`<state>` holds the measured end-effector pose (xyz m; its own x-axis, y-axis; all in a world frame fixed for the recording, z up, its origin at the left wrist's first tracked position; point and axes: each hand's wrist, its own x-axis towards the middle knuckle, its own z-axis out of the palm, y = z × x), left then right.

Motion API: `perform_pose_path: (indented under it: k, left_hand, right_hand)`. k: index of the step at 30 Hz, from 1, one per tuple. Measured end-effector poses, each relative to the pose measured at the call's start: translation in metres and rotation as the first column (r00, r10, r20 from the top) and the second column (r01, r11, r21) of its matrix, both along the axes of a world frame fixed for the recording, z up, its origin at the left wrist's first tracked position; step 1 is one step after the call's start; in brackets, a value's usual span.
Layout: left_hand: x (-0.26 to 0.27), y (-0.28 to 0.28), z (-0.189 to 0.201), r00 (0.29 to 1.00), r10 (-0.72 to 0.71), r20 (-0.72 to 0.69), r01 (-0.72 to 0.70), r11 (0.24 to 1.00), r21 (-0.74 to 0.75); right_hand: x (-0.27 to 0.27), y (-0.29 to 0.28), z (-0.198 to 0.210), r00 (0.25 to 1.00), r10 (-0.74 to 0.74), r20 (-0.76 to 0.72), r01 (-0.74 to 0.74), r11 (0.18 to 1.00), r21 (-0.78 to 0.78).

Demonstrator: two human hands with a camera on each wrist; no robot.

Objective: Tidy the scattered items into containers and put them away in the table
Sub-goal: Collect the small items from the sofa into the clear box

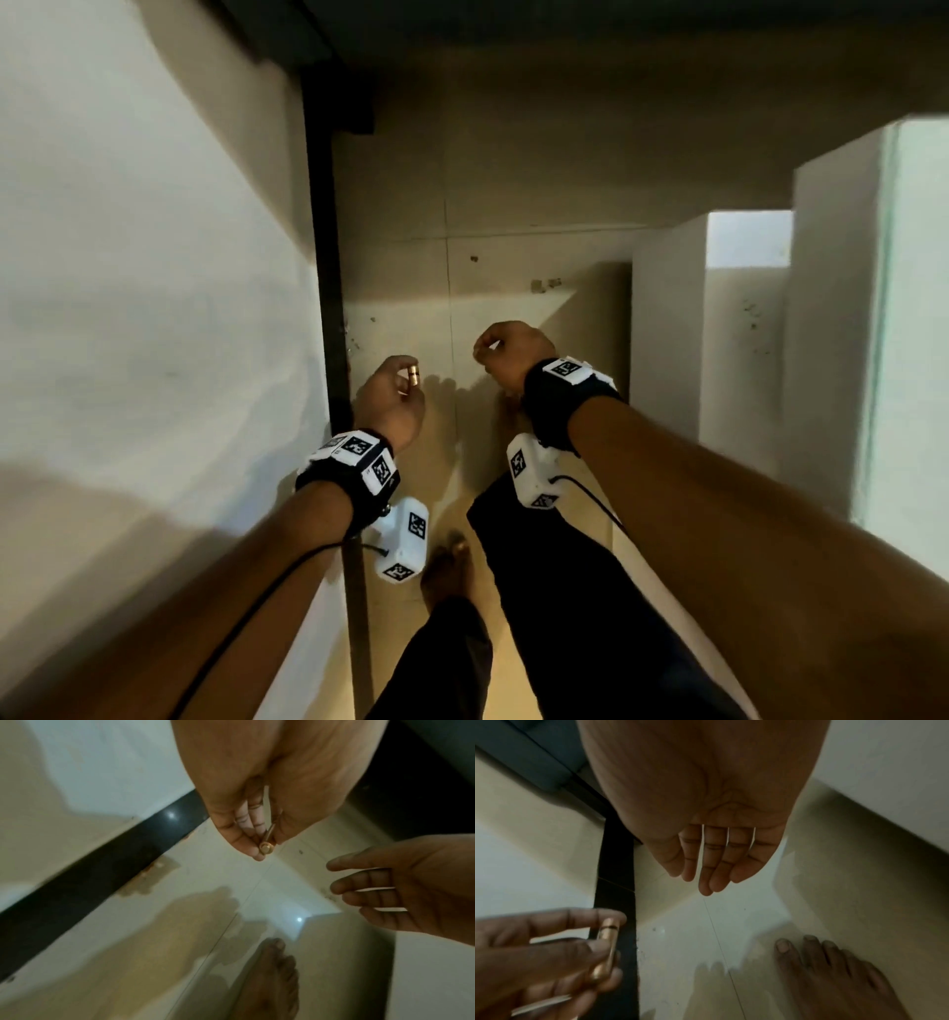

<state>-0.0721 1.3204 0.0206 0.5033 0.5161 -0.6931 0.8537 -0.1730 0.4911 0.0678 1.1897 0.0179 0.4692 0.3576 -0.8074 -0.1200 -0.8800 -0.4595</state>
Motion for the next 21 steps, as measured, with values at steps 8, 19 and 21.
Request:
perform_pose_path:
  k: [8,19,21]
  left_hand:
    - [0.146,0.045,0.180,0.958,-0.108,0.266,0.091,0.993,0.075]
    - [0.375,0.089,0.320,0.830,-0.061,0.554,0.032,0.998,0.062]
    - [0.396,0.095,0.319,0.821,-0.056,0.569,0.031,0.998,0.054]
  right_hand:
    - [0.112,0.030,0.159,0.986,0.098,0.134,-0.108,0.992,0.069]
    - [0.260,0.049,0.313,0.776,0.456,0.436,-0.494,0.869,-0.029]
    - [0.267,0.036,0.320,0.749,0.404,0.525,-0.483,0.876,0.016]
